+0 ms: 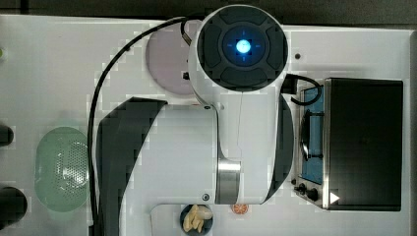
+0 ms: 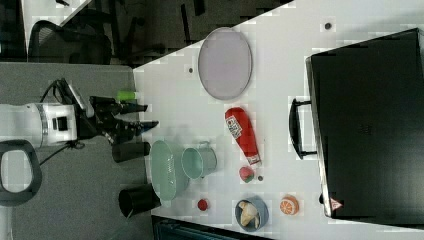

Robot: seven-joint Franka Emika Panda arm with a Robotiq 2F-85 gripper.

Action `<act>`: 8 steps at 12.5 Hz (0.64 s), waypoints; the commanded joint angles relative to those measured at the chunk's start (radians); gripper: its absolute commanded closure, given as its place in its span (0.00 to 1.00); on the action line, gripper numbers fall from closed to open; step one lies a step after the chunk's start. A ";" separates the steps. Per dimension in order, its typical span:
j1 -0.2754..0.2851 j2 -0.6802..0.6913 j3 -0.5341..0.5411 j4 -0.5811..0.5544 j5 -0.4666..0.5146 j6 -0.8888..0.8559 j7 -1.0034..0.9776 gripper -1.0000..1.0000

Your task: Pick Ketchup from the table and place it in strainer.

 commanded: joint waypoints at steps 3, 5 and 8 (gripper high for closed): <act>-0.106 -0.190 0.051 -0.117 0.011 -0.115 -0.087 0.00; -0.104 -0.165 0.063 -0.138 0.011 -0.112 -0.101 0.00; -0.101 -0.097 0.091 -0.192 0.011 -0.083 -0.173 0.00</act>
